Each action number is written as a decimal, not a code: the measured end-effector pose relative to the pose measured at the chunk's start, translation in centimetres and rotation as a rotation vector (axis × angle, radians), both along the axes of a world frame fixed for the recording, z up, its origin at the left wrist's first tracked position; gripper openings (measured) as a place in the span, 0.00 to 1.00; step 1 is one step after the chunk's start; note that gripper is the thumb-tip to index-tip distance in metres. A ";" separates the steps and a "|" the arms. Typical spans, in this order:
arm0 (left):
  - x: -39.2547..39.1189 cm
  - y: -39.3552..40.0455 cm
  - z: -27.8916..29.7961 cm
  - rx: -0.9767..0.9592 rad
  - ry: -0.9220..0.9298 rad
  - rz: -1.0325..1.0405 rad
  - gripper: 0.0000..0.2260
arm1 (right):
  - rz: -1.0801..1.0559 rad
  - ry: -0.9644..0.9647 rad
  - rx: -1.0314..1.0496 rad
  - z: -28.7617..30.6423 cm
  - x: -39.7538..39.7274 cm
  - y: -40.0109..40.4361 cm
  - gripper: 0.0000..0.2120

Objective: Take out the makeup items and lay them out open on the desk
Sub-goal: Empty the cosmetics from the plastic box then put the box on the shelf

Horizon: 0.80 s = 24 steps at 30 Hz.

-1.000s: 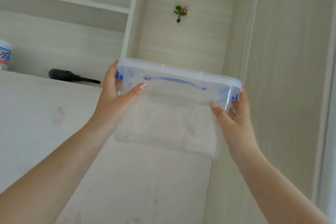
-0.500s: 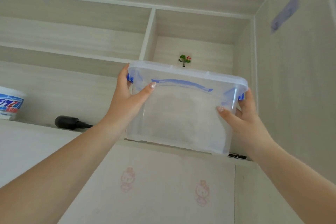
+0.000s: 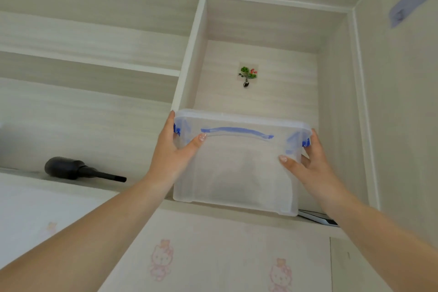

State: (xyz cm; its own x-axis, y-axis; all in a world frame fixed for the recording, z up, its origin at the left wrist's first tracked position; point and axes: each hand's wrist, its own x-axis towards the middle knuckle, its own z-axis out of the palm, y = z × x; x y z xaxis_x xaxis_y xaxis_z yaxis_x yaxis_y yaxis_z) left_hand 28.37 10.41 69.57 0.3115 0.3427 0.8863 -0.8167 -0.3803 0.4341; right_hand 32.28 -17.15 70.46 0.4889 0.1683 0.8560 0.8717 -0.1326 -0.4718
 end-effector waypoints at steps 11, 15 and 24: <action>4.0 -0.3 -4.5 -0.102 -0.044 0.069 0.20 | -0.035 0.095 0.060 -2.1 4.0 1.5 0.47; 4.4 0.3 -5.9 0.006 0.118 0.060 0.11 | -0.086 0.183 0.114 -2.9 5.4 2.6 0.41; 4.9 1.4 -4.2 0.094 0.297 0.077 0.17 | -0.153 0.248 0.088 -3.6 7.4 4.8 0.37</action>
State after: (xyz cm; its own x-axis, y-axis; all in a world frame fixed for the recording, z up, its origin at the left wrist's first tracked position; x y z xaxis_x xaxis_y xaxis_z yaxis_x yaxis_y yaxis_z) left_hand 33.31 11.82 65.40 0.5373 0.2961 0.7897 -0.6268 -0.4863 0.6088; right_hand 39.68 -12.37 66.86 0.6988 0.0065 0.7153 0.7014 -0.2026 -0.6834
